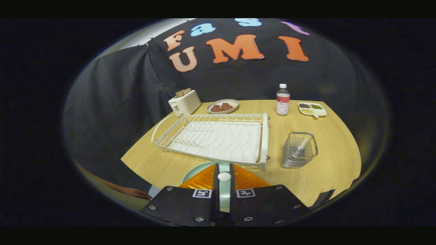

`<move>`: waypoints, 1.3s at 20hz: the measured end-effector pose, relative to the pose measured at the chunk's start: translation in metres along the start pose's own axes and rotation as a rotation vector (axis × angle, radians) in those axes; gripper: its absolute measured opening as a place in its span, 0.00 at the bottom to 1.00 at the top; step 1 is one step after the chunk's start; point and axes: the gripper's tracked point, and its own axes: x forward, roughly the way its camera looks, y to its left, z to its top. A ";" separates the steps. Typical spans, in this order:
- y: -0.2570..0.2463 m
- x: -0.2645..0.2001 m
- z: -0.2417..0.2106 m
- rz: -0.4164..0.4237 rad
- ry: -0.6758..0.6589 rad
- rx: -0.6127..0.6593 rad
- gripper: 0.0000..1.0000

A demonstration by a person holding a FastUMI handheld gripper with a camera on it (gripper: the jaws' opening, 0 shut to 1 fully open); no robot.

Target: Take the plate from the dish rack, then take the spoon from the basket and place it into the plate.

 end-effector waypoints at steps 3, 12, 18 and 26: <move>0.020 0.011 0.000 0.044 -0.010 0.026 0.12; 0.028 0.025 -0.013 0.059 0.007 0.048 0.12; 0.022 0.017 -0.033 0.052 0.038 0.038 0.14; -0.009 0.010 -0.086 -0.016 0.167 0.153 0.20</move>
